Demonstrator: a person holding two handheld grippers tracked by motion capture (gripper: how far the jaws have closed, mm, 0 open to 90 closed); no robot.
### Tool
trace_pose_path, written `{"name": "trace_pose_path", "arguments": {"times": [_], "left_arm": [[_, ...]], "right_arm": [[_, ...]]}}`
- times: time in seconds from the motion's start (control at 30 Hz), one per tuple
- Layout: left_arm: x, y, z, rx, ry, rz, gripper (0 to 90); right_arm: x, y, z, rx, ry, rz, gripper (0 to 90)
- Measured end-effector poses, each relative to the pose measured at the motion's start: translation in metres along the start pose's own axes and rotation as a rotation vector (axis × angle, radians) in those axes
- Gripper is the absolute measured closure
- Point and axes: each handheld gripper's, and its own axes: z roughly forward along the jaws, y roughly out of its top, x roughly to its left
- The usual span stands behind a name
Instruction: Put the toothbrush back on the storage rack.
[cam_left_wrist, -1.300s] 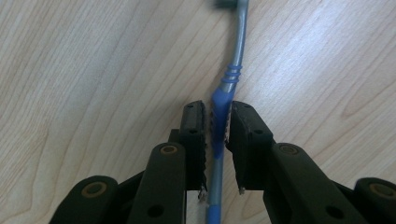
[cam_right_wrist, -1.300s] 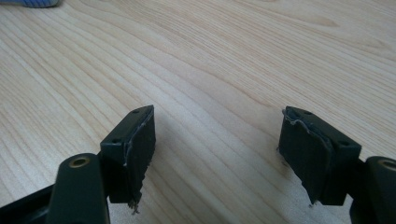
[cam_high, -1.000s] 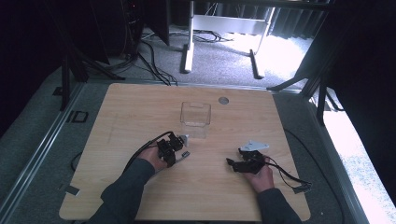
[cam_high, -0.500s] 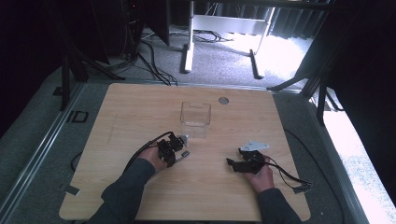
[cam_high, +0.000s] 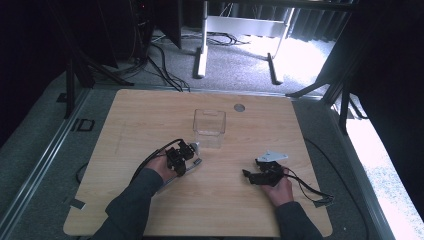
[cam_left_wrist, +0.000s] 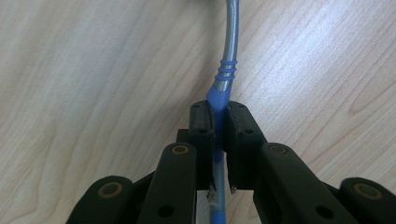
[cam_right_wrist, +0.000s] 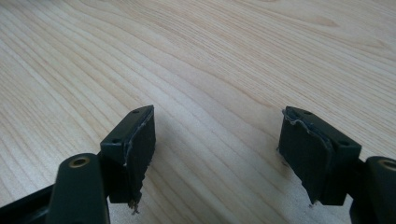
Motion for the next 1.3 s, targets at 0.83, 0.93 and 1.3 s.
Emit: {"name": "trace_pose_path", "arguments": {"times": [0.83,0.93,1.3], "left_arm": [[0.011,-0.013,-0.028,-0.133,0.064,-0.054,82.2],[0.012,-0.014,-0.03,-0.143,0.064,-0.063,82.1],[0.015,-0.017,-0.04,-0.222,0.089,-0.075,82.1]], "right_arm": [[0.0,0.0,0.0,0.0,0.0,0.0,26.9],[0.0,0.0,0.0,0.0,-0.001,-0.001,26.9],[0.0,0.0,0.0,-0.001,-0.001,-0.001,26.9]]}}
